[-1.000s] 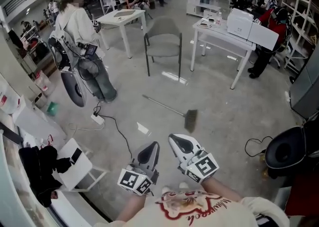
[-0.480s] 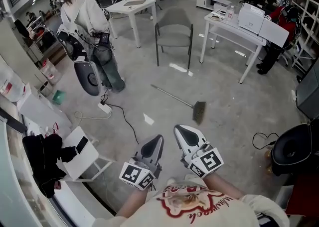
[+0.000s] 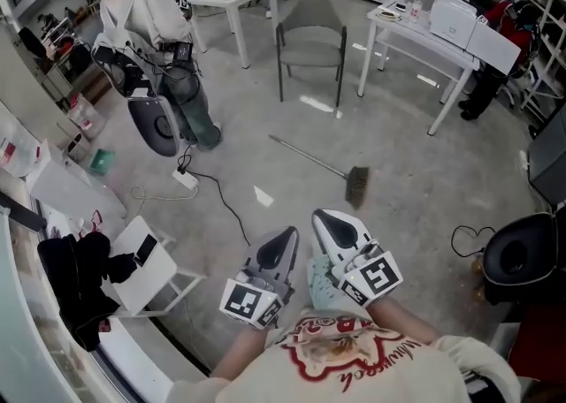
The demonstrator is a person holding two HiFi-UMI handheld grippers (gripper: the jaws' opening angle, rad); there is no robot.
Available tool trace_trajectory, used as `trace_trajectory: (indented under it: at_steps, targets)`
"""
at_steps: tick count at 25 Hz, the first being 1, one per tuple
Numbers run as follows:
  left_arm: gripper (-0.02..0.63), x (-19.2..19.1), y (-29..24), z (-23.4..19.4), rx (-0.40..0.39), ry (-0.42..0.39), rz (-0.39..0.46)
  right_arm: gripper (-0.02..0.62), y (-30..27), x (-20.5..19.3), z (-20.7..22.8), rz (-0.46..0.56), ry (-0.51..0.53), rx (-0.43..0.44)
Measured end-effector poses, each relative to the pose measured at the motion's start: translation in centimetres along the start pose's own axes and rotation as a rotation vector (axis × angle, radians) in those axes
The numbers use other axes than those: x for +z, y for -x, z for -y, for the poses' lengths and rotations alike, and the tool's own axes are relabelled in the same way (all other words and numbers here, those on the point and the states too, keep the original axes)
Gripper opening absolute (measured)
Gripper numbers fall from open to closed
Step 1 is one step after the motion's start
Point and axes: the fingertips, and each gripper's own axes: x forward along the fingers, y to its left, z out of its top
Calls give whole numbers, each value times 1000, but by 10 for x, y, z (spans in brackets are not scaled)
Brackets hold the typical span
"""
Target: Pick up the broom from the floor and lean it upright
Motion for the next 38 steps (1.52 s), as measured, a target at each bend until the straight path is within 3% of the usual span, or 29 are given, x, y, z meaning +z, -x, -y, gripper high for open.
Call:
trace_trajectory:
  at_steps: [7,13,24,32,38]
  targets:
    - [21,1,-49,-57,24,-41,-17,26,-69,-7,44,26,-3,28]
    - [21,9,-138,-124,44,-102,2,26,-141,-9,124,29,31,40]
    - [21,20,-305,-230,97,-136,23,26,-258,-5,279,15,81,52]
    - [21,-1,-363,-274,147,-56,-40,26,-311,-32,339,-21,10,45]
    - [21,-28,-394,-315,143,-17,-67,26,-342,-68,377,-67,-16,-13]
